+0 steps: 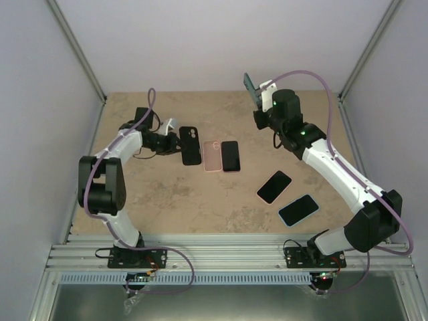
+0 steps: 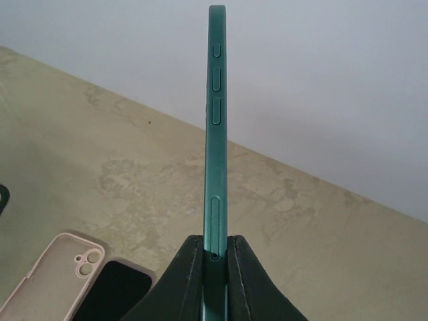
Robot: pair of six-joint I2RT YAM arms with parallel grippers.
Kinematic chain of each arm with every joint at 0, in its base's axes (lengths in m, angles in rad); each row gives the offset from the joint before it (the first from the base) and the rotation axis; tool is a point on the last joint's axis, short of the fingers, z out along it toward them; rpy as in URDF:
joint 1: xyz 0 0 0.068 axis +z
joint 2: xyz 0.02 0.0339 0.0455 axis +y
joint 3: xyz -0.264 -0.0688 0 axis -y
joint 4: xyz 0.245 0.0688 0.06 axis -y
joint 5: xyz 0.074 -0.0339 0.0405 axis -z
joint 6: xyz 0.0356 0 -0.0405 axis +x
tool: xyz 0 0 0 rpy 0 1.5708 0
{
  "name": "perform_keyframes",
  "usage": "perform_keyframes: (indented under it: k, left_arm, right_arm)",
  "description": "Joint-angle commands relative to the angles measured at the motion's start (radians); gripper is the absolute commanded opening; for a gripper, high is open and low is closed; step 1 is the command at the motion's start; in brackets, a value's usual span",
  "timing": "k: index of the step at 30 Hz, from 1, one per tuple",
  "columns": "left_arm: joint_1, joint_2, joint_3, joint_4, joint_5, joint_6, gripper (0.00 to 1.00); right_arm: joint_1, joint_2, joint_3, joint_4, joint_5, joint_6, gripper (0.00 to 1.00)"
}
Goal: Take the phone out of the phone case
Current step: Place the phone case at the center of the board.
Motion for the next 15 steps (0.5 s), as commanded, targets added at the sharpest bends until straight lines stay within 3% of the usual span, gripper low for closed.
perform_keyframes:
  k: [1, 15]
  left_arm:
    - [0.020, 0.088, 0.027, -0.100, 0.055, 0.087, 0.00]
    - [0.027, 0.249, 0.069, -0.129, 0.078, 0.103, 0.00]
  right_arm:
    - [-0.014, -0.031, -0.001, 0.033, -0.030, 0.021, 0.01]
    - [-0.028, -0.010, -0.010, 0.034, -0.053, 0.064, 0.00]
